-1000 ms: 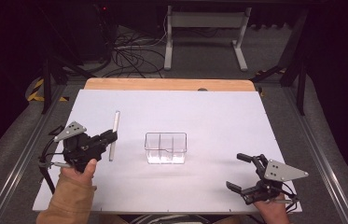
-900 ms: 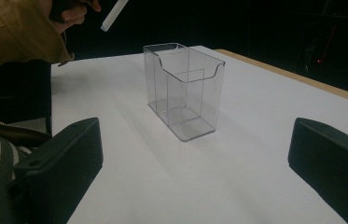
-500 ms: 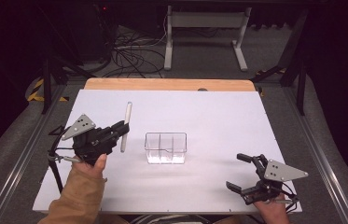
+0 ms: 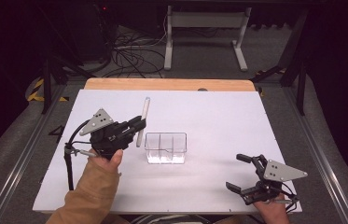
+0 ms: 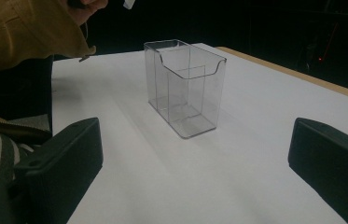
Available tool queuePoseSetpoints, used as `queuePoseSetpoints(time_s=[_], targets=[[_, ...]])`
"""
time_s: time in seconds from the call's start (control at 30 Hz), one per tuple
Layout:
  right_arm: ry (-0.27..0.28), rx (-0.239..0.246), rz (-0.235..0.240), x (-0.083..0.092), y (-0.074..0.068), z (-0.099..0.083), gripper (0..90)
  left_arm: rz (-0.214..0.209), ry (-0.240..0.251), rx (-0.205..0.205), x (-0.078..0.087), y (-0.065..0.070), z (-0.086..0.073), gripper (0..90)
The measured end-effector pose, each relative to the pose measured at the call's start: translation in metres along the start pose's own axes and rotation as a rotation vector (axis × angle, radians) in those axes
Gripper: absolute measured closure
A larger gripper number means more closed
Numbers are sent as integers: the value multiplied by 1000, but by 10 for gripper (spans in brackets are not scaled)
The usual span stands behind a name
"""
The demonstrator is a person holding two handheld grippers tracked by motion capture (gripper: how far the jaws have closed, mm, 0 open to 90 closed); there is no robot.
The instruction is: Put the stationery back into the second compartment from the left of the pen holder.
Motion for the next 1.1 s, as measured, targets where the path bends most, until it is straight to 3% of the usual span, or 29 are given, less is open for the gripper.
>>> queuePoseSetpoints(time_s=[0.47, 0.87, 1.1], targets=[[1, 2, 2, 0, 0, -1, 36, -51, 7, -19, -32, 16, 5, 782], [-6, 5, 10, -1, -2, -2, 36, -69, 2, -13, -60, 26, 5, 781], [-5, 4, 10, -1, -1, -2, 36, -63, -11, -11, -68, 24, -1, 781]])
Point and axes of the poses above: each handheld gripper's, and its own axes: x roughly backward along the jaws, z roughly out of its top, y roughly to its right, the point moved 9 cm from there along -x, roughly forward along the jaws, and after that the axes turned 7 degrees about -x, right-handed, at the moved point
